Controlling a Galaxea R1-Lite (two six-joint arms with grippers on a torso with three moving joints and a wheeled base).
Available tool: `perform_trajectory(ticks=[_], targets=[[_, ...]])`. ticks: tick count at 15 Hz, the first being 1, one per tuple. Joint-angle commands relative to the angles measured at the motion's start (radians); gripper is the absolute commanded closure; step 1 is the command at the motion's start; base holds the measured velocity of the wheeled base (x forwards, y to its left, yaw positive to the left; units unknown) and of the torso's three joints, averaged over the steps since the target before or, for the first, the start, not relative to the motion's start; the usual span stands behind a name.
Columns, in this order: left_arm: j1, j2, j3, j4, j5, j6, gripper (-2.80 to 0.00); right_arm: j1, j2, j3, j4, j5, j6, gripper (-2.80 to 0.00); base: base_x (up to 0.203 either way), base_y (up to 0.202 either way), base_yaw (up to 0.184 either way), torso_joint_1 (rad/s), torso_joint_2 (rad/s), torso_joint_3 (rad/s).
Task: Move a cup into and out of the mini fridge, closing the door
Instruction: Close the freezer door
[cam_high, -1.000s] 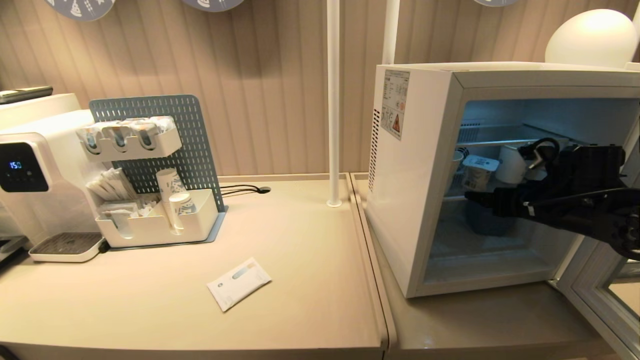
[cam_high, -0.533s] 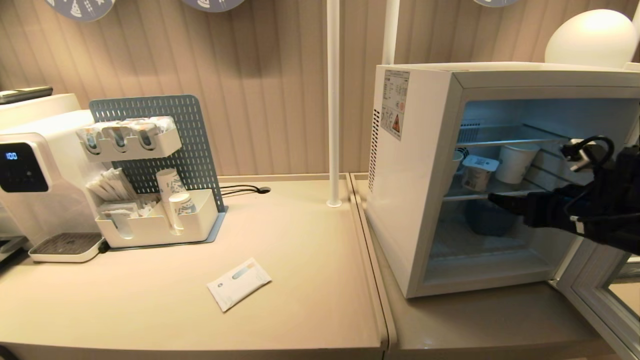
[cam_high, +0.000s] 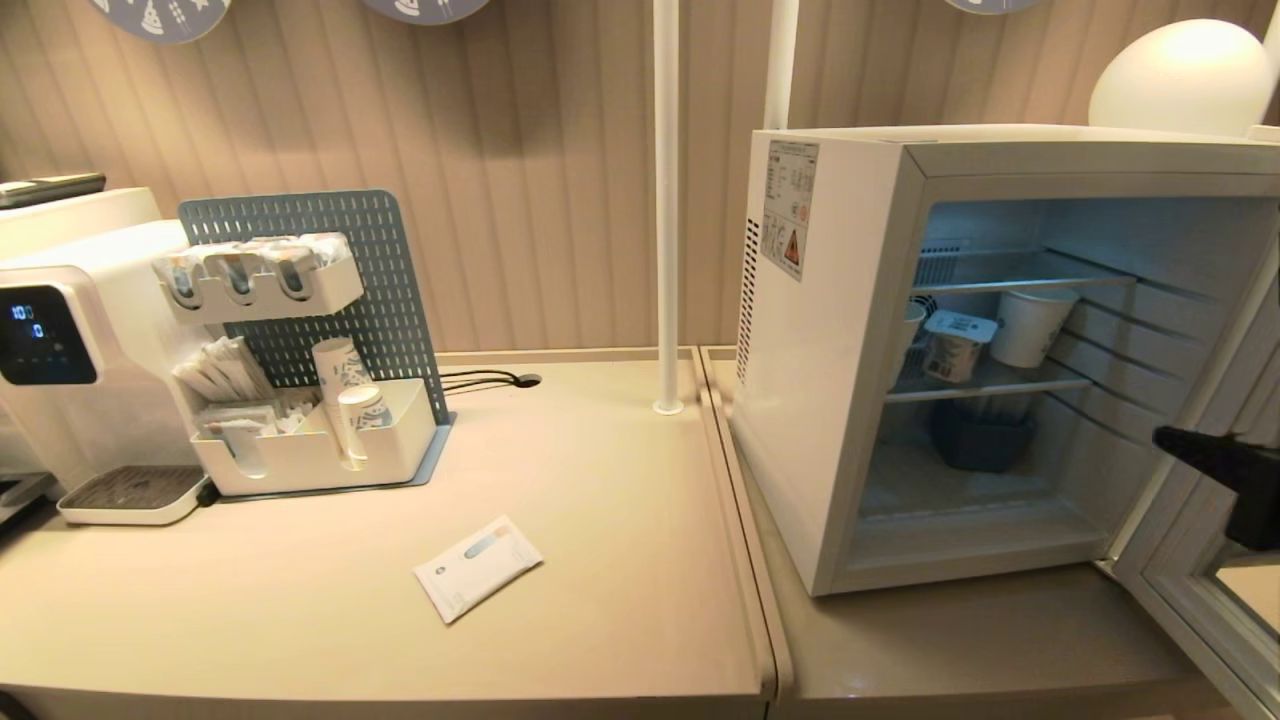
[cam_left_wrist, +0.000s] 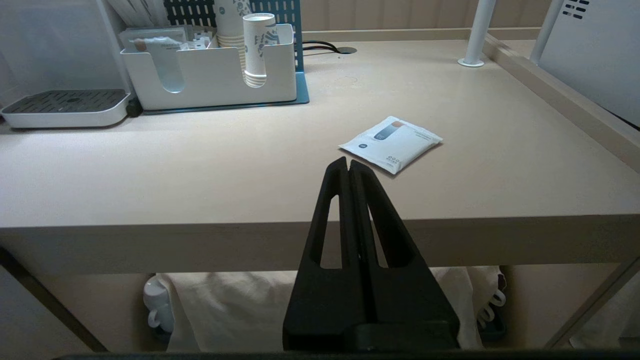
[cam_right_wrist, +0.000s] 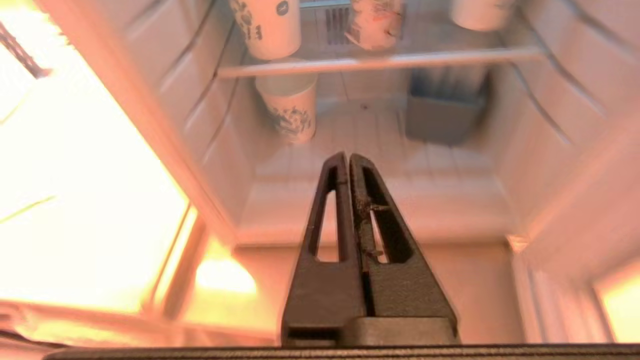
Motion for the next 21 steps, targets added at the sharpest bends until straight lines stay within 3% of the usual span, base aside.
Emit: perform_trajectory(ticks=[1, 3, 6, 9, 11, 14, 19, 21], targets=[[0.000, 0.001, 0.000, 0.000, 0.000, 0.000, 0.00, 0.001, -0.231, 0.006, 0.118, -0.049, 0.016, 0.00, 0.000, 0.000, 0.000, 0.000, 0.00, 0.000], [0.000, 0.001, 0.000, 0.000, 0.001, 0.000, 0.00, 0.001, -0.407, 0.000, 0.262, -0.119, 0.048, 0.00, 0.000, 0.000, 0.000, 0.000, 0.00, 0.000], [0.000, 0.001, 0.000, 0.000, 0.001, 0.000, 0.00, -0.015, -0.664, -0.032, 0.522, -0.161, 0.070, 0.00, 0.000, 0.000, 0.000, 0.000, 0.00, 0.000], [0.000, 0.001, 0.000, 0.000, 0.001, 0.000, 0.00, -0.024, -0.886, -0.041, 0.670, -0.153, 0.076, 0.00, 0.000, 0.000, 0.000, 0.000, 0.00, 0.000], [0.000, 0.001, 0.000, 0.000, 0.001, 0.000, 0.00, -0.014, -1.031, -0.001, 0.698, -0.090, 0.069, 0.00, 0.000, 0.000, 0.000, 0.000, 0.00, 0.000], [0.000, 0.001, 0.000, 0.000, 0.001, 0.000, 0.00, -0.008, -1.095, 0.136, 0.633, -0.071, 0.063, 0.00, 0.000, 0.000, 0.000, 0.000, 0.00, 0.000], [0.000, 0.001, 0.000, 0.000, 0.001, 0.000, 0.00, -0.007, -1.091, 0.517, 0.255, -0.123, -0.052, 0.00, 0.000, 0.000, 0.000, 0.000, 0.00, 0.000], [0.000, 0.001, 0.000, 0.000, 0.001, 0.000, 0.00, -0.007, -1.090, 0.511, 0.253, -0.125, -0.079, 0.00, 0.000, 0.000, 0.000, 0.000, 0.00, 0.000]])
